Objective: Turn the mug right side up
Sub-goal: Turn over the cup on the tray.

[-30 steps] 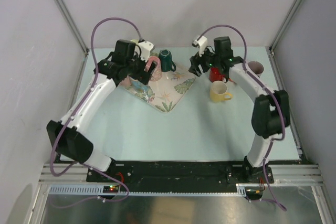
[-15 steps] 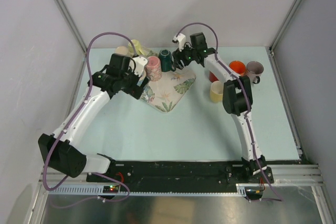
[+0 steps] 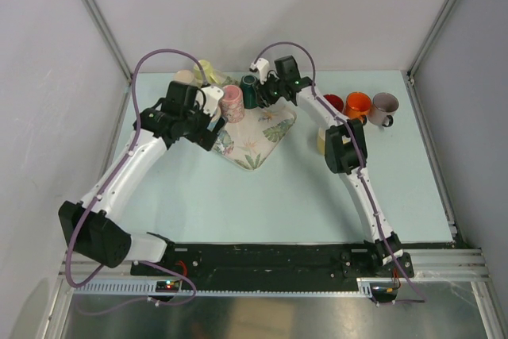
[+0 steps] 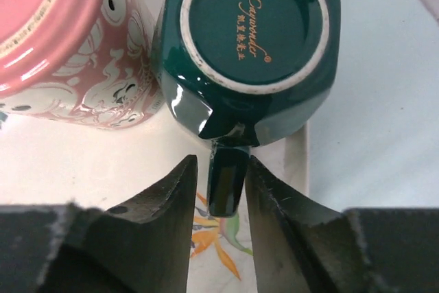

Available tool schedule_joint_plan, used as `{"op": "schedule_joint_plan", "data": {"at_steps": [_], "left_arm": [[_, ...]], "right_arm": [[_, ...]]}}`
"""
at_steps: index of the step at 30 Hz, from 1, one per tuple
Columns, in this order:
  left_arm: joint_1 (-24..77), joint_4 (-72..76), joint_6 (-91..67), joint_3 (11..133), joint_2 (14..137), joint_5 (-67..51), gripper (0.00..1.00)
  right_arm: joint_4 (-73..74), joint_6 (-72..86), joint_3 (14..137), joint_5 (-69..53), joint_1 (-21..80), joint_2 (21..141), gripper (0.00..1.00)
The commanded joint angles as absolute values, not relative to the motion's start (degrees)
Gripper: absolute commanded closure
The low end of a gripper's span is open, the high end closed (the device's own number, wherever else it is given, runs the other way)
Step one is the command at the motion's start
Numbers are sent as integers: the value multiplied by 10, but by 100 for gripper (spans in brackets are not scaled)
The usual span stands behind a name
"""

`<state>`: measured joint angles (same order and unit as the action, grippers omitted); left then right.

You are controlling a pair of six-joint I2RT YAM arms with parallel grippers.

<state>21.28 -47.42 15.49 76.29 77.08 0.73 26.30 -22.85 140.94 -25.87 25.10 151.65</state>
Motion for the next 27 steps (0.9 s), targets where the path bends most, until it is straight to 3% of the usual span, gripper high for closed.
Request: {"op": "schedule_joint_plan", "data": {"at_steps": [1, 3, 5, 19, 24, 27], "left_arm": [[211, -473, 153, 792, 782, -15, 0], [211, -474, 151, 797, 785, -20, 0], [211, -474, 149, 798, 787, -26, 0], [211, -472, 139, 786, 790, -61, 0], [211, -472, 140, 782, 789, -71, 0], [211, -472, 142, 783, 790, -73, 0]], "right_arm": [[269, -222, 1444, -250, 251, 1515, 70], [273, -205, 1438, -243, 246, 1508, 86], [260, -186, 1405, -238, 237, 1489, 92], [336, -179, 1178, -302, 215, 1320, 93], [295, -199, 1067, -198, 255, 1274, 64], [279, -197, 1048, -150, 274, 1277, 55]]}}
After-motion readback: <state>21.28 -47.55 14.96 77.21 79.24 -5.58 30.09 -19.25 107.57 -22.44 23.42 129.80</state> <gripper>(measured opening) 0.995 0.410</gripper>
